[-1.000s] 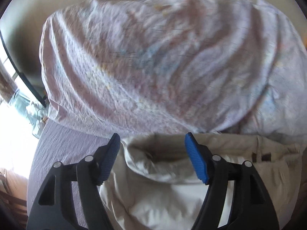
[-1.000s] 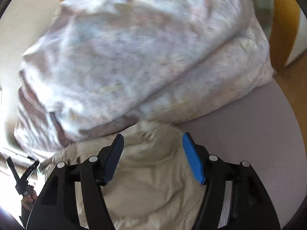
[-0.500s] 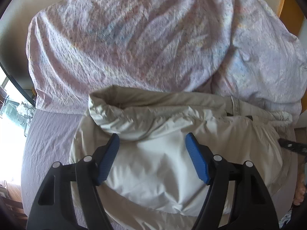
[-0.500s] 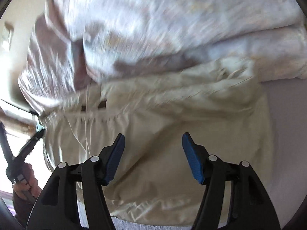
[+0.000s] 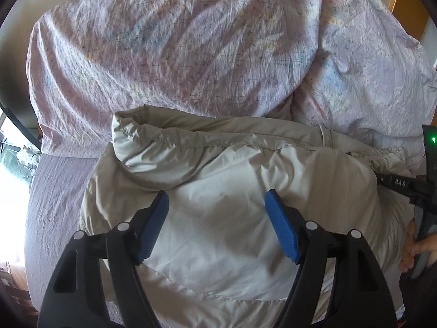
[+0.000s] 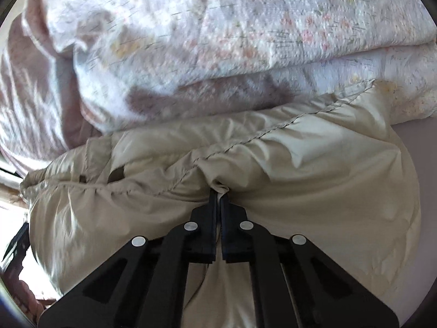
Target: Fold large clothes
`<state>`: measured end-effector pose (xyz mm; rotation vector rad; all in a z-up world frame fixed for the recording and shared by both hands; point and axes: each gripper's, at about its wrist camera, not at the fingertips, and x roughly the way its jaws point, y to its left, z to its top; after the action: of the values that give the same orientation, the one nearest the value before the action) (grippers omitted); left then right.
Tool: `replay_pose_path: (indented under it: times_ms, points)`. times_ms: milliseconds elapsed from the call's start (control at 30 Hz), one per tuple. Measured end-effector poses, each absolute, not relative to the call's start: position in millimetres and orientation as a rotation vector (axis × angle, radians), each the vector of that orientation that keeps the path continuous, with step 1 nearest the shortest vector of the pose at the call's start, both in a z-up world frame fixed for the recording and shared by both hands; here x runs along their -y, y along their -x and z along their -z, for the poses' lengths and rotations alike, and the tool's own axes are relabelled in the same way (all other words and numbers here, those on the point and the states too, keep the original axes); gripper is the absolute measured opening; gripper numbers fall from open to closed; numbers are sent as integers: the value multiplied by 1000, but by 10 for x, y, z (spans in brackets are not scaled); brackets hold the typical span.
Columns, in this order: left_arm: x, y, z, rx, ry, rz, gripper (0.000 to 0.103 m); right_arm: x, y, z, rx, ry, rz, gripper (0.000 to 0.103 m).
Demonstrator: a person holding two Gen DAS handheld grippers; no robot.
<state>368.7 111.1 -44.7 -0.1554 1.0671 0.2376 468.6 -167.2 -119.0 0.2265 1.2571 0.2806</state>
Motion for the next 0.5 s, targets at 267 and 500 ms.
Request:
replay_pose_path:
  times_ms: [267, 500]
  points:
    - [-1082, -3604, 482, -1048, 103, -242, 79, 1696, -4937, 1270, -1247, -243, -245, 2]
    - [-1173, -3673, 798, -1095, 125, -287, 81, 2022, -4658, 1075, -1185, -249, -284, 60]
